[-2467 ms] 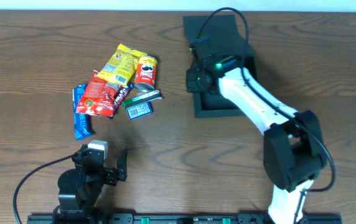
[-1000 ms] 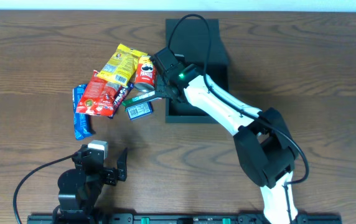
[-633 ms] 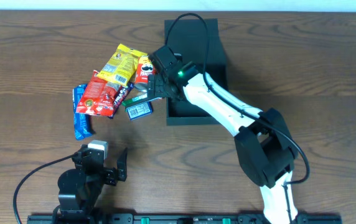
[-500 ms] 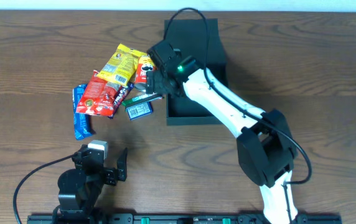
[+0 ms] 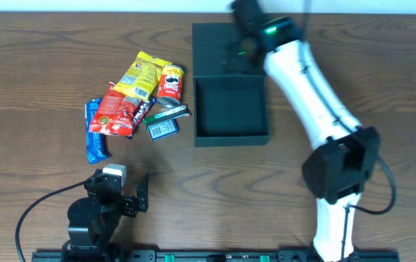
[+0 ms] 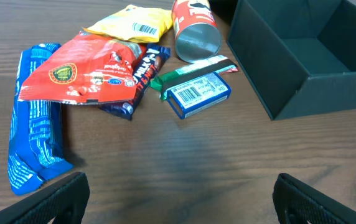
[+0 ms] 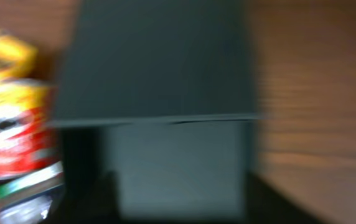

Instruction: Pack container

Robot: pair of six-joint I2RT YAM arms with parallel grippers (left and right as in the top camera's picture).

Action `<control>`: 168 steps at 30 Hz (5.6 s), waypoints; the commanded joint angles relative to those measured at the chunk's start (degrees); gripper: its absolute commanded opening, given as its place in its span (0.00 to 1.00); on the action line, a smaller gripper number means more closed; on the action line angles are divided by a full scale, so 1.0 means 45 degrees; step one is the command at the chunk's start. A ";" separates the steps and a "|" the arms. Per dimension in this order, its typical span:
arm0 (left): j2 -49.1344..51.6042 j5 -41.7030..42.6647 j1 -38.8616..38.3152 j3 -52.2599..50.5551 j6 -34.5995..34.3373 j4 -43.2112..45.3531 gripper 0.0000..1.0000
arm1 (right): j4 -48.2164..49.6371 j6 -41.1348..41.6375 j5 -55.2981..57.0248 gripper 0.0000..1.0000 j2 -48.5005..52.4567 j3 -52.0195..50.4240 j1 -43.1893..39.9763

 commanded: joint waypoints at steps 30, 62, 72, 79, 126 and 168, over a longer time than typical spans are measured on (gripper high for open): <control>-0.0083 0.0010 0.0034 -0.0180 -0.0136 0.0010 0.95 | 0.2079 -0.3186 -0.1943 0.06 -0.0107 -0.5149 -0.1613; -0.0083 0.0010 0.0034 -0.0180 -0.0136 0.0010 0.95 | 0.1875 -0.0957 -0.0840 0.50 -0.0107 -0.5236 -0.0374; -0.0083 0.0010 0.0034 -0.0180 -0.0136 0.0010 0.95 | 0.0364 -0.1501 -0.0889 0.99 -0.0180 -0.2657 -0.0471; -0.0083 0.0010 0.0034 -0.0180 -0.0136 0.0010 0.95 | -0.0850 -0.2497 -0.0923 0.99 -0.0923 0.0369 -0.0646; 1.1570 0.1093 0.0024 0.6902 0.0695 0.5396 0.95 | 0.0816 -0.6965 -0.0840 0.99 -0.7660 -0.5537 -0.2560; 2.3756 -0.1389 -0.1943 1.3760 0.2783 0.4619 0.95 | 0.5795 -0.6989 -0.2934 0.99 -0.7655 -0.5537 -0.5542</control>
